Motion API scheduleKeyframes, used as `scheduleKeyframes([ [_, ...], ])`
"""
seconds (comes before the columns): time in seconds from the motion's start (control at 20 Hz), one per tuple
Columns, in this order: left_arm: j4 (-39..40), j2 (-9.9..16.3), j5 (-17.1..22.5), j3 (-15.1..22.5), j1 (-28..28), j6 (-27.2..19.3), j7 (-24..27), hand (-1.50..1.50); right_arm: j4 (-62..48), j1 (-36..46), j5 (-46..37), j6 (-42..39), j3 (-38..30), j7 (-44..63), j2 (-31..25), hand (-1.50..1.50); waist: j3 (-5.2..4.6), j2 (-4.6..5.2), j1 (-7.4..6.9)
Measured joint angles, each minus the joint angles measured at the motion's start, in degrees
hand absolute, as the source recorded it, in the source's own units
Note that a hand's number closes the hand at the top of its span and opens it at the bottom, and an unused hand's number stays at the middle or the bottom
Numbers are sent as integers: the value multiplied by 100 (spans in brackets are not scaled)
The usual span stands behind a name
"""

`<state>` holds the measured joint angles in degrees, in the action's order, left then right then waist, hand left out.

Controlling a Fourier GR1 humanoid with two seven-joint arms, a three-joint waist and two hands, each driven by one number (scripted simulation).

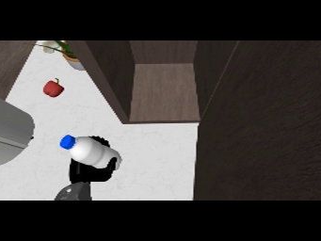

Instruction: Pick up the bottled water, place it into the cabinet and close the cabinet

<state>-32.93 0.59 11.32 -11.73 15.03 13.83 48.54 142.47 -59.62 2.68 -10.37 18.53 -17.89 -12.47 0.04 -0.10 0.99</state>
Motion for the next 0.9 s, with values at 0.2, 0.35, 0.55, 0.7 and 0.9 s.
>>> scheduleKeyframes([
  [0.2,-171,-36,367,487,79,1,-217,150,0,87,0,56,88,117,52,-150,-4,-6,-19],
  [0.35,-561,-48,776,966,130,-246,-570,150,-10,196,10,70,38,190,65,-150,-3,-12,-40],
  [0.55,-1235,-54,1214,1591,226,-801,-1097,150,-16,186,30,59,-14,178,76,-150,-2,-22,-41],
  [0.7,-1616,-57,1304,2044,337,-1370,-1304,150,-13,101,36,39,-20,123,78,-150,-2,-23,-20],
  [0.9,-2012,-58,1326,2589,632,-2183,-1566,150,-37,130,46,20,-26,127,104,-150,-2,-15,-6],
])
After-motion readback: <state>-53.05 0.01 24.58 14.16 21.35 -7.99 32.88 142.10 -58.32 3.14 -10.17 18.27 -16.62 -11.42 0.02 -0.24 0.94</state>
